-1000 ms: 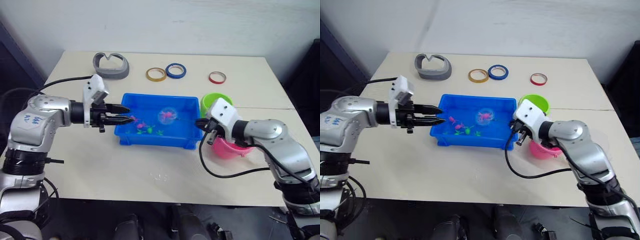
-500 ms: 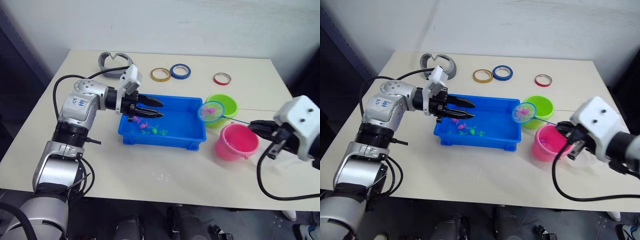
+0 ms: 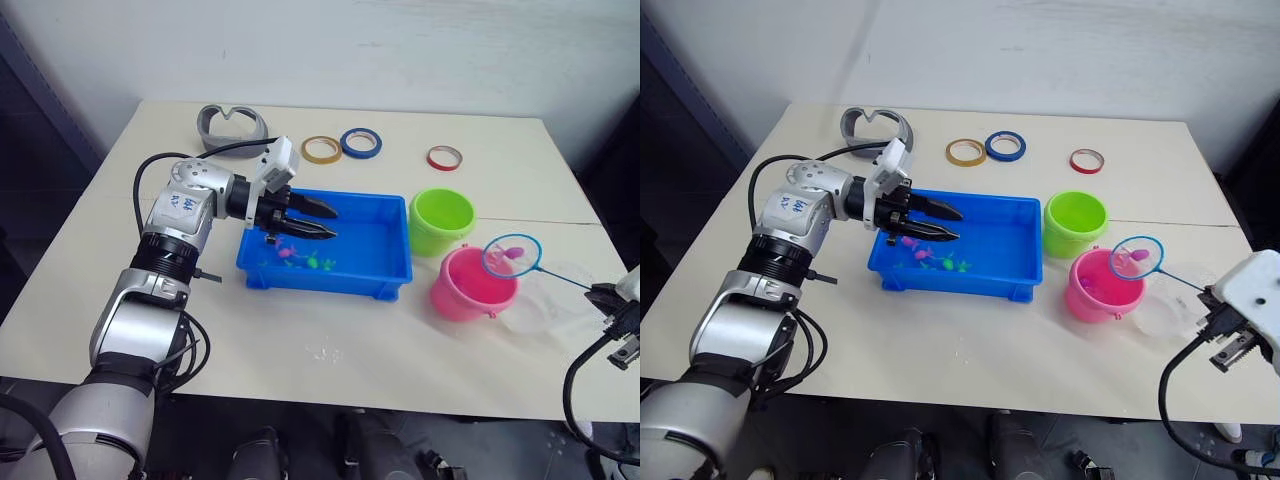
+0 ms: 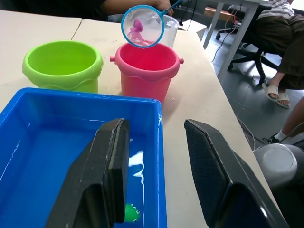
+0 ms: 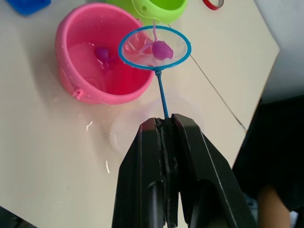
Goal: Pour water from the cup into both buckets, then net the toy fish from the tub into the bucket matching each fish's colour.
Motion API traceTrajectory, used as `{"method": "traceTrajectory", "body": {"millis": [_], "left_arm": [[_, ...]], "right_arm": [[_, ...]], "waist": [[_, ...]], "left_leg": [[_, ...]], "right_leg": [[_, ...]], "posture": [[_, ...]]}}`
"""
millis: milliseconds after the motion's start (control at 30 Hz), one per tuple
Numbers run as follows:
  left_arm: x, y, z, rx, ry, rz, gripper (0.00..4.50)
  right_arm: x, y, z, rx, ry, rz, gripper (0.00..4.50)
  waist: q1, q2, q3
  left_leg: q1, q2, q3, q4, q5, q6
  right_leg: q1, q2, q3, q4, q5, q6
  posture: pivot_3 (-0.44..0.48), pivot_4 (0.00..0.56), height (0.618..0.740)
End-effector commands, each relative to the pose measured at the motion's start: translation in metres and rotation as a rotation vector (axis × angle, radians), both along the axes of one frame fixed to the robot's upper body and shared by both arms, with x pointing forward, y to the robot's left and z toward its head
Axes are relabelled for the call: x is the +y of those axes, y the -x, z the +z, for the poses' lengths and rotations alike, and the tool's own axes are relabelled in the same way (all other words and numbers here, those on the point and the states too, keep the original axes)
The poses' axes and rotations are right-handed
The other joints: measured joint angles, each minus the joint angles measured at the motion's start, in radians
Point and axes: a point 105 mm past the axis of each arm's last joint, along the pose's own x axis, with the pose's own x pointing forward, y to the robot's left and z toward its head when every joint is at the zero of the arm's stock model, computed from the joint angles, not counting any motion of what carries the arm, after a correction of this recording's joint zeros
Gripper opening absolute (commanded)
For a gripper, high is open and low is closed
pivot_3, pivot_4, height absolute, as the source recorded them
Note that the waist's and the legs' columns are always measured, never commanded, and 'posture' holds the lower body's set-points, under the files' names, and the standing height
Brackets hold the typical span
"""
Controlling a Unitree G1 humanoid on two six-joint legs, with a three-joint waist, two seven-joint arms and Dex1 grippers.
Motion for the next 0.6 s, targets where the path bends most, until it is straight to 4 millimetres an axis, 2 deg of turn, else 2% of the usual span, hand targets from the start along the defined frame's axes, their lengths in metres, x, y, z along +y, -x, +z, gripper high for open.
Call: {"method": "traceTrajectory", "body": {"millis": [33,200,467,600], "left_arm": [[0.004,-0.001,0.013,-0.047,0.011,0.003,2.12],[0.006,-0.002,0.014,-0.050,0.010,0.015,2.12],[0.003,-0.003,0.014,-0.053,0.012,0.011,2.12],[0.002,-0.004,0.014,-0.054,0.012,0.007,2.12]], "right_arm": [[0.002,-0.002,0.005,-0.044,0.165,0.049,0.00],[0.008,-0.002,-0.001,-0.057,0.378,0.139,0.00],[0.017,-0.004,-0.002,-0.132,0.627,0.249,0.00],[0.012,0.001,-0.008,-0.118,0.764,0.294,0.00]], "waist": [[0.001,0.000,0.000],[0.001,0.000,0.000],[0.002,0.000,0.000],[0.003,0.000,0.000]], "left_leg": [[0.000,0.000,0.000,0.000,0.000,0.000],[0.000,0.000,0.000,0.000,0.000,0.000],[0.001,0.000,0.001,0.000,0.000,-0.001],[0.001,0.000,0.001,0.001,0.000,-0.001]], "right_leg": [[0.000,0.000,0.000,0.000,0.000,0.000],[0.000,0.000,0.000,0.000,0.000,0.000],[0.000,0.000,0.000,0.001,0.000,0.000],[0.000,0.000,0.000,0.001,0.000,0.000]], "posture": [[0.000,0.150,0.738],[0.000,0.150,0.738],[0.000,0.150,0.738],[0.000,0.150,0.738]]}}
